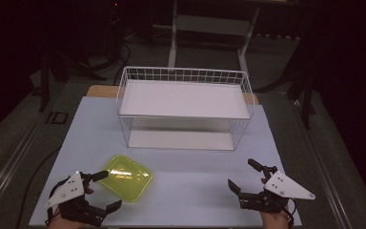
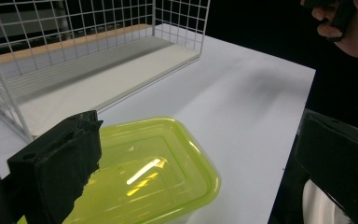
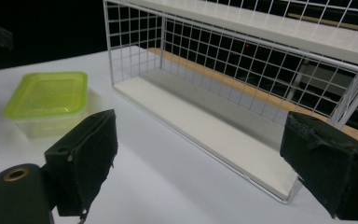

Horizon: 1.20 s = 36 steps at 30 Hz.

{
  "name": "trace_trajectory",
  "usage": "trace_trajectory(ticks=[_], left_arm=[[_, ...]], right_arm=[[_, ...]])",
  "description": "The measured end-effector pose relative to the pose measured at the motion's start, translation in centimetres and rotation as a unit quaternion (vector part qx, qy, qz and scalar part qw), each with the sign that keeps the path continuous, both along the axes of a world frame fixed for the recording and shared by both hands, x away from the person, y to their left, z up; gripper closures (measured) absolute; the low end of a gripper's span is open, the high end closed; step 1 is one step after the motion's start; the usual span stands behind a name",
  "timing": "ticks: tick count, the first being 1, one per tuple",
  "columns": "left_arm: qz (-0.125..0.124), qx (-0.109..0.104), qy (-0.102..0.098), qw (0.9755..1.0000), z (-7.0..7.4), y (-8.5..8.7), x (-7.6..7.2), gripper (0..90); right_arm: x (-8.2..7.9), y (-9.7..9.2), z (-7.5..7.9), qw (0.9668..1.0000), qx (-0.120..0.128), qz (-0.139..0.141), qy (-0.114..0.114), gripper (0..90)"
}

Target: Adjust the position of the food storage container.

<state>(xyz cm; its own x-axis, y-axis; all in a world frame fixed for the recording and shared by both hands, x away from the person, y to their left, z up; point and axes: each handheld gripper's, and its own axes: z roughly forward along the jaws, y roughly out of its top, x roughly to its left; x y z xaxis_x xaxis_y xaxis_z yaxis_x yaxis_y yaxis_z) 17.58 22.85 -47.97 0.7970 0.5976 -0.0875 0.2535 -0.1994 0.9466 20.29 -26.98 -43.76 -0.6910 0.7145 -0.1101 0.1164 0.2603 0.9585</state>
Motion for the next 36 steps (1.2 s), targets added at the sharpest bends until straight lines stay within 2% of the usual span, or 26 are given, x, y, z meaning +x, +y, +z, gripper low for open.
trace_trajectory(ticks=[1, 3, 7, 10, 16, 17, 19, 21, 22, 24, 25, 26, 27, 28, 31, 32, 33, 34, 35, 36], left_arm=[[0.000, 0.000, 0.000, 1.0000, 0.0, 0.0, 0.0, 1.0], [-0.001, -0.014, 0.001, 0.9999, 0.5, -0.1, 0.2, 1.0], [-0.005, -0.011, -0.003, 0.9999, 0.9, -0.3, 0.3, 1.0], [-0.002, -0.012, 0.002, 0.9999, 1.5, 0.0, 0.9, 1.0], [0.026, 0.001, 0.012, 0.9996, 2.0, 1.2, 2.6, 1.0], [0.039, 0.006, 0.011, 0.9992, 2.0, 1.4, 2.9, 1.0], [0.053, 0.011, 0.021, 0.9983, 2.1, 2.2, 3.8, 1.1], [0.055, 0.014, 0.023, 0.9981, 2.1, 2.5, 4.0, 6.7], [0.061, 0.027, 0.026, 0.9974, 2.1, 3.0, 4.5, 7.0], [0.069, 0.039, 0.032, 0.9964, 1.9, 3.6, 5.0, 16.6], [0.074, 0.041, 0.035, 0.9958, 1.8, 3.9, 5.2, 17.6], [0.074, 0.041, 0.035, 0.9958, 1.8, 3.9, 5.2, 22.3], [0.087, 0.054, 0.043, 0.9938, 1.5, 4.5, 5.6, 28.8], [0.087, 0.054, 0.043, 0.9938, 1.5, 4.5, 5.6, 33.9], [0.108, 0.069, 0.060, 0.9899, 0.7, 5.3, 6.3, 49.5], [0.113, 0.082, 0.073, 0.9875, 0.1, 5.5, 6.6, 54.3], [0.116, 0.091, 0.075, 0.9862, -0.2, 5.5, 6.7, 57.4], [0.124, 0.107, 0.084, 0.9830, -0.7, 5.5, 6.9, 61.1], [0.123, 0.111, 0.089, 0.9822, -1.0, 5.5, 7.0, 63.9], [0.136, 0.127, 0.093, 0.9781, -1.3, 5.5, 7.1, 67.2]], right_arm=[[0.0, 0.0, 0.0, 1.0000, 0.000, 0.000, 0.000, 11.2], [-0.1, -0.1, 0.2, 1.0000, 0.005, 0.002, 0.001, 11.2], [-0.2, -0.1, 0.4, 0.9999, 0.010, 0.002, 0.001, 11.2], [-0.1, -0.2, 0.6, 0.9999, 0.013, -0.003, 0.001, 11.2], [0.0, -0.1, 0.4, 0.9998, 0.014, -0.003, 0.013, 11.1], [0.0, -0.1, 0.5, 0.9997, 0.019, 0.003, 0.018, 11.2], [0.0, -0.1, 0.5, 0.9997, 0.019, 0.002, 0.016, 11.2], [0.0, -0.1, 0.6, 0.9997, 0.020, 0.006, 0.016, 11.2], [-0.1, 0.0, 0.6, 0.9997, 0.021, 0.004, 0.014, 11.2], [-0.3, 0.1, 0.6, 0.9998, 0.018, 0.006, 0.010, 11.2], [-0.3, 0.1, 0.6, 0.9998, 0.019, 0.006, 0.010, 11.2], [-0.3, 0.1, 0.6, 0.9998, 0.019, 0.006, 0.010, 11.2], [-0.4, 0.2, 0.7, 0.9997, 0.020, 0.009, 0.009, 11.2], [-0.4, 0.2, 0.7, 0.9997, 0.021, 0.010, 0.009, 11.2], [-0.2, 0.0, 0.6, 0.9994, 0.029, 0.012, 0.015, 11.2], [-0.2, 0.0, 0.6, 0.9994, 0.028, 0.010, 0.017, 11.2], [-0.2, 0.0, 0.6, 0.9995, 0.025, 0.008, 0.015, 11.2], [-0.2, 0.0, 0.6, 0.9996, 0.024, 0.008, 0.014, 11.3], [-0.2, 0.1, 0.6, 0.9996, 0.022, 0.008, 0.014, 11.3], [-0.3, 0.1, 0.6, 0.9997, 0.021, 0.007, 0.012, 11.2]])
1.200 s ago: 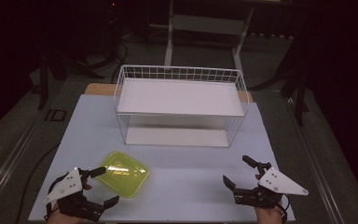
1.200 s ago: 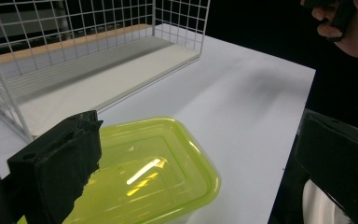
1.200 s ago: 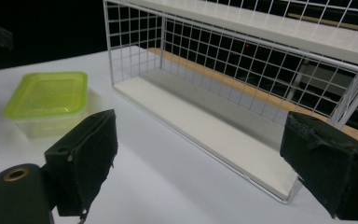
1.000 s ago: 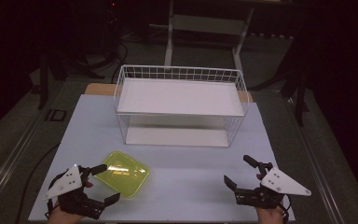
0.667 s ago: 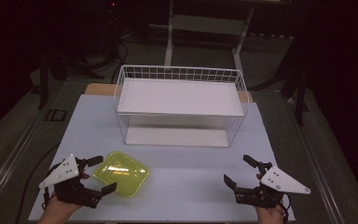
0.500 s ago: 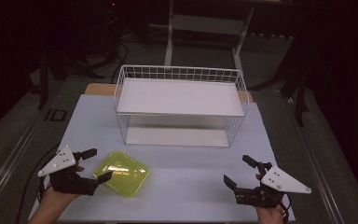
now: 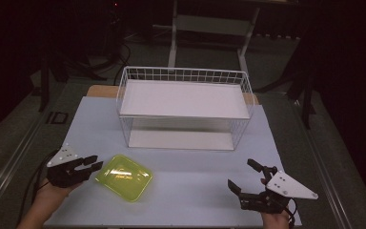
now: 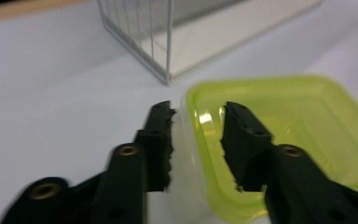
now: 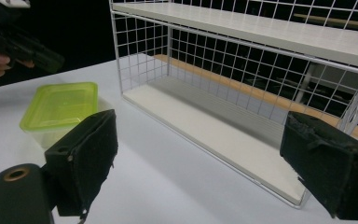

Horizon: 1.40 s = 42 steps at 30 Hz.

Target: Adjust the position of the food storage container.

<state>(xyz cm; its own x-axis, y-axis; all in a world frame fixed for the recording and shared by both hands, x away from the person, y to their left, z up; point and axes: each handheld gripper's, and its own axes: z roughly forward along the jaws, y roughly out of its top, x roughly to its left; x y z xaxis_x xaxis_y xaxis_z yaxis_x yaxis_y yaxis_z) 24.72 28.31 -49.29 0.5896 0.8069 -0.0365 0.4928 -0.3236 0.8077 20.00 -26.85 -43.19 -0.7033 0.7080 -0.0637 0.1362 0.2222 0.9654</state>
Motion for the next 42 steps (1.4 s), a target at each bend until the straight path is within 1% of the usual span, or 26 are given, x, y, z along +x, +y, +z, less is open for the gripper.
trace_trajectory(ticks=[1, 2, 3, 4, 5, 6, 7, 8, 9, 10, 11, 12, 13, 14, 15, 16, 19, 20, 24, 29, 30, 32, 35, 36, 39, 42], left_arm=[[0.004, 0.008, 0.009, 0.9999, -0.3, 0.1, 0.2, 71.2], [0.004, 0.008, 0.009, 0.9999, -0.3, 0.1, 0.2, 72.3], [0.015, 0.022, 0.018, 0.9995, -0.8, 0.3, 0.6, 76.7], [0.019, 0.024, 0.026, 0.9992, -1.0, 0.4, 0.8, 80.2], [0.017, 0.023, 0.030, 0.9991, -1.2, 0.5, 0.9, 82.8], [0.019, 0.031, 0.038, 0.9986, -1.5, 0.5, 1.0, 86.6], [0.017, 0.033, 0.046, 0.9982, -1.7, 0.6, 1.1, 90.0], [0.017, 0.033, 0.046, 0.9982, -1.7, 0.6, 1.1, 90.0], [0.012, 0.035, 0.055, 0.9978, -1.9, 0.6, 1.1, 90.0], [0.005, 0.047, 0.067, 0.9967, -2.2, 0.5, 1.0, 90.0], [0.005, 0.047, 0.067, 0.9967, -2.2, 0.5, 1.0, 90.0], [0.000, 0.046, 0.074, 0.9962, -2.5, 0.5, 0.8, 90.0], [0.000, 0.046, 0.074, 0.9962, -2.5, 0.5, 0.8, 90.0], [-0.011, 0.039, 0.078, 0.9961, -2.6, 0.6, 0.7, 90.0], [-0.014, 0.039, 0.084, 0.9956, -2.7, 0.6, 0.6, 90.0], [-0.023, 0.039, 0.090, 0.9949, -2.9, 0.5, 0.5, 90.0], [-0.034, 0.037, 0.096, 0.9941, -3.1, 0.1, 0.3, 90.0], [-0.034, 0.037, 0.096, 0.9941, -3.1, 0.1, 0.3, 90.0], [-0.047, 0.026, 0.101, 0.9934, -3.3, -0.4, 0.0, 90.0], [-0.068, 0.024, 0.106, 0.9917, -3.7, -1.6, -0.4, 90.0], [-0.071, 0.027, 0.110, 0.9909, -3.8, -1.8, -0.4, 90.0], [-0.080, 0.022, 0.111, 0.9904, -3.9, -2.3, -0.5, 90.0], [-0.089, 0.025, 0.114, 0.9891, -4.0, -3.1, -0.5, 90.0], [-0.094, 0.025, 0.117, 0.9883, -4.1, -3.3, -0.5, 90.0], [-0.098, 0.022, 0.117, 0.9880, -4.2, -3.7, -0.4, 90.0], [-0.105, 0.017, 0.123, 0.9867, -4.3, -4.2, -0.3, 90.0]], right_arm=[[0.0, 0.1, 0.0, 1.0000, -0.001, 0.000, -0.002, 11.3], [0.0, 0.1, 0.0, 1.0000, -0.001, 0.002, -0.002, 11.3], [0.0, 0.1, 0.0, 1.0000, -0.001, 0.003, -0.001, 11.2], [0.0, 0.1, 0.0, 1.0000, -0.001, 0.005, -0.001, 11.3], [0.0, 0.1, 0.0, 1.0000, -0.001, 0.007, 0.000, 11.2], [0.0, 0.1, 0.0, 1.0000, -0.001, 0.007, 0.000, 11.2], [0.0, 0.1, 0.0, 1.0000, -0.002, 0.007, 0.000, 11.2], [0.0, 0.1, 0.0, 1.0000, -0.001, 0.006, 0.001, 11.3], [0.0, 0.1, 0.0, 1.0000, -0.001, 0.006, 0.001, 11.3], [0.0, 0.0, 0.0, 1.0000, 0.000, 0.004, 0.001, 11.2], [0.0, 0.0, 0.0, 1.0000, 0.000, 0.004, 0.001, 11.2], [0.1, 0.0, 0.0, 1.0000, 0.001, 0.005, 0.002, 11.2], [0.1, 0.0, 0.0, 1.0000, 0.001, 0.005, 0.002, 11.2], [0.1, 0.1, -0.1, 1.0000, -0.002, 0.005, 0.002, 11.2], [0.1, 0.1, -0.1, 1.0000, -0.003, 0.005, 0.002, 11.2], [0.1, 0.1, -0.1, 1.0000, -0.004, 0.005, 0.003, 11.2], [0.1, 0.2, -0.1, 1.0000, -0.006, 0.005, 0.003, 11.2], [0.1, 0.2, -0.1, 1.0000, -0.005, 0.005, 0.003, 11.2], [0.2, 0.1, -0.2, 1.0000, -0.006, 0.005, 0.005, 11.2], [0.1, 0.1, -0.2, 1.0000, -0.007, 0.004, 0.004, 11.2], [0.2, 0.1, -0.2, 1.0000, -0.007, 0.004, 0.003, 11.2], [0.1, 0.1, -0.2, 1.0000, -0.006, 0.004, 0.003, 11.2], [0.1, 0.1, -0.2, 1.0000, -0.007, 0.003, 0.003, 11.2], [0.1, 0.1, -0.2, 1.0000, -0.006, 0.004, 0.004, 11.2], [0.1, 0.1, -0.2, 1.0000, -0.008, 0.003, 0.003, 11.2], [0.1, 0.1, -0.2, 1.0000, -0.008, 0.003, 0.003, 11.2]])
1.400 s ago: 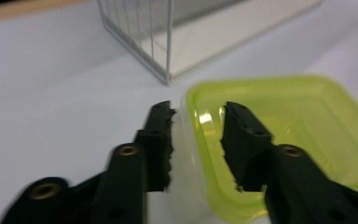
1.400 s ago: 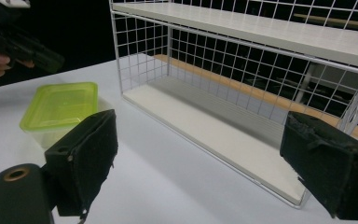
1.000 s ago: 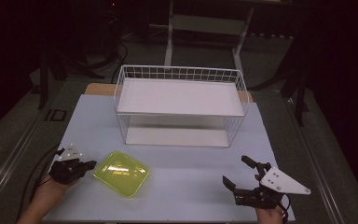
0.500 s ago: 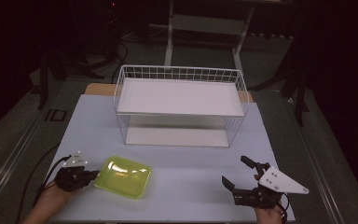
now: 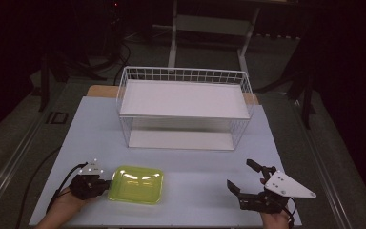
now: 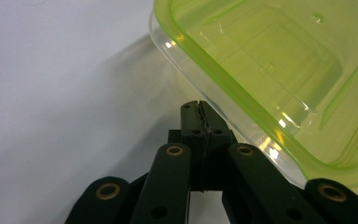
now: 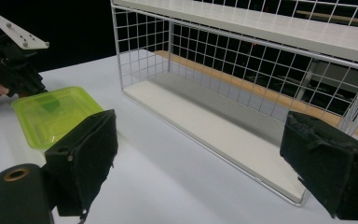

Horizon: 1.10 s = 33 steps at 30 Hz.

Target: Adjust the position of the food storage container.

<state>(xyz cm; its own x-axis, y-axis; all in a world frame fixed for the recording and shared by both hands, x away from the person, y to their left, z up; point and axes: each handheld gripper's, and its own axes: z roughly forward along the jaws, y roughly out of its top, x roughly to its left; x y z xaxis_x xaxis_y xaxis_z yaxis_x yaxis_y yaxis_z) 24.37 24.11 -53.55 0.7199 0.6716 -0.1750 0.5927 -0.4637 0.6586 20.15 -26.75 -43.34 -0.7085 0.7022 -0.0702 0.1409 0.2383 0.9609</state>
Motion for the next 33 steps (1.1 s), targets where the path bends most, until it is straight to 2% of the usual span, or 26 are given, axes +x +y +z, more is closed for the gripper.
trace_trajectory(ticks=[4, 8, 10, 13, 17, 20, 22, 29, 33], left_arm=[[-0.009, 0.008, 0.006, 0.9999, -0.1, -0.6, 0.0, 90.0], [-0.010, 0.012, 0.002, 0.9999, 0.0, -0.5, -0.2, 90.0], [-0.003, 0.000, 0.001, 1.0000, 0.3, 0.2, -0.3, 90.0], [0.012, -0.028, -0.015, 0.9994, 1.5, 1.6, -1.0, 90.0], [0.009, -0.042, -0.025, 0.9988, 2.3, 2.0, -1.5, 90.0], [-0.005, -0.044, -0.024, 0.9988, 2.5, 1.6, -1.6, 90.0], [-0.008, -0.039, -0.023, 0.9989, 2.3, 1.1, -1.5, 90.0], [-0.017, -0.041, -0.021, 0.9988, 2.2, 0.2, -1.3, 90.0], [-0.032, -0.040, -0.017, 0.9985, 2.2, -0.9, -1.3, 90.0]], right_arm=[[0.0, 0.0, 0.0, 1.0000, 0.001, 0.000, 0.001, 11.2], [0.0, 0.0, 0.0, 1.0000, 0.001, -0.001, 0.001, 11.2], [0.0, 0.0, 0.0, 1.0000, 0.001, -0.001, 0.001, 11.2], [0.0, 0.0, 0.0, 1.0000, 0.000, 0.000, 0.000, 11.2], [0.0, 0.2, -0.1, 1.0000, -0.001, 0.001, 0.004, 11.2], [0.0, 0.3, 0.0, 1.0000, -0.002, 0.002, 0.003, 11.2], [0.0, 0.3, 0.0, 1.0000, -0.004, 0.002, 0.002, 11.2], [0.1, 0.2, -0.1, 1.0000, -0.003, 0.001, 0.003, 11.2], [0.1, 0.2, -0.2, 1.0000, -0.004, 0.002, 0.007, 11.3]])
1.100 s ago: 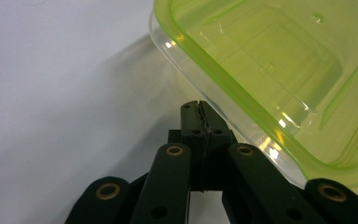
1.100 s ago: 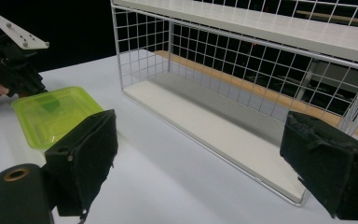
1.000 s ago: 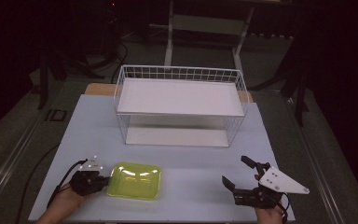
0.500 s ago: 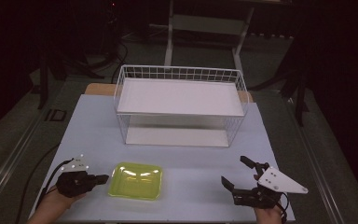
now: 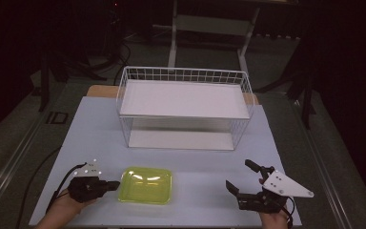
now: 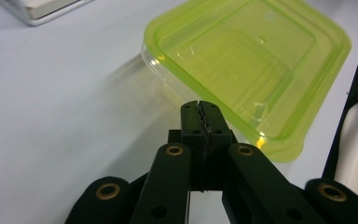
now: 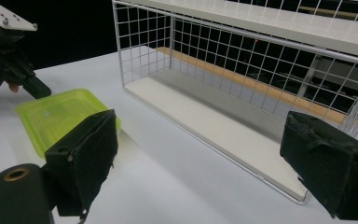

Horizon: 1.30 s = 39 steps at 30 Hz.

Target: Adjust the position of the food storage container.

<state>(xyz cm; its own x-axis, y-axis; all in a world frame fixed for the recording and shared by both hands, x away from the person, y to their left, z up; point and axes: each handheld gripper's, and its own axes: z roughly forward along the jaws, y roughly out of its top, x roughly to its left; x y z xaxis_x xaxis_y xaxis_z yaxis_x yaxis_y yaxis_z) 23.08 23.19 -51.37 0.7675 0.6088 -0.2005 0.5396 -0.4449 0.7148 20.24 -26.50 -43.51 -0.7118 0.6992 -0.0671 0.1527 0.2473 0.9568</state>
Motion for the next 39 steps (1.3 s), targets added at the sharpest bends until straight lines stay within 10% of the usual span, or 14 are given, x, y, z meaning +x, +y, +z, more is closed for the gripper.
trace_trajectory(ticks=[39], left_arm=[[-0.063, 0.000, 0.020, 0.9978, -1.4, -11.4, 2.2, 90.0]], right_arm=[[0.1, 0.2, -0.3, 1.0000, -0.009, 0.003, 0.001, 11.2]])
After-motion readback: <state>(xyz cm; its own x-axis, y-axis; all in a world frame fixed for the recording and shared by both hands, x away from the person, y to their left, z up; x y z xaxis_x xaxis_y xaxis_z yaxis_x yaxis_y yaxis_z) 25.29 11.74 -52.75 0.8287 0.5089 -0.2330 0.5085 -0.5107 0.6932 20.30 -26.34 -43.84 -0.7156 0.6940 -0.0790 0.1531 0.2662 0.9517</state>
